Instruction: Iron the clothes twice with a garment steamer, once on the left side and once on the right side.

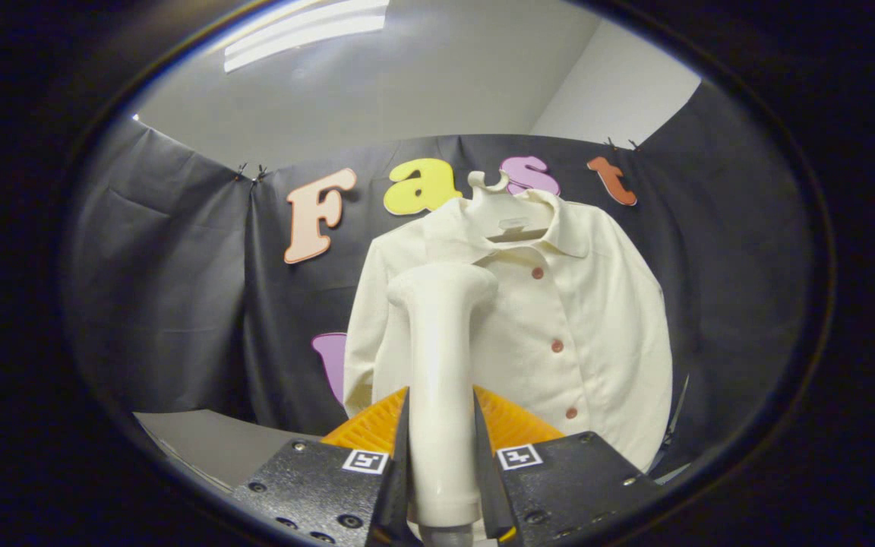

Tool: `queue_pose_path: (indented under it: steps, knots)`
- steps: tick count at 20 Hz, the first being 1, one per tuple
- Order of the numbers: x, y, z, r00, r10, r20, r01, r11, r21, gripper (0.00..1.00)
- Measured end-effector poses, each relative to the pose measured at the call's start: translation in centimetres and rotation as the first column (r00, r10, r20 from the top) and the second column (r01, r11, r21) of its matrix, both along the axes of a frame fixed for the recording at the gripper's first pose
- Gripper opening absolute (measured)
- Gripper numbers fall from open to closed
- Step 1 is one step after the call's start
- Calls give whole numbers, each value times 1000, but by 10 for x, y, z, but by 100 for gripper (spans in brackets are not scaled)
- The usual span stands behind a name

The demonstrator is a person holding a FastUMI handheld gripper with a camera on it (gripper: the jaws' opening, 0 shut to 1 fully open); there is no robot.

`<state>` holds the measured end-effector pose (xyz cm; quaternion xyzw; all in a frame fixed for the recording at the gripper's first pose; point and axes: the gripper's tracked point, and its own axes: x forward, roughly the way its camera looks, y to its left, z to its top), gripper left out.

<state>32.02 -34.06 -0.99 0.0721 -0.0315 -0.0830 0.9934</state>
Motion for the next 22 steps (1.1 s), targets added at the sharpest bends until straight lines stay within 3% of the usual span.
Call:
queue_pose_path:
  steps: [12, 22]
  knots:
    - [-15, 3, -66, 998, 43, -54, -40, 998, 56, 38]
    - [-42, -4, -137, 993, 48, -107, -31, 987, 155, 38]
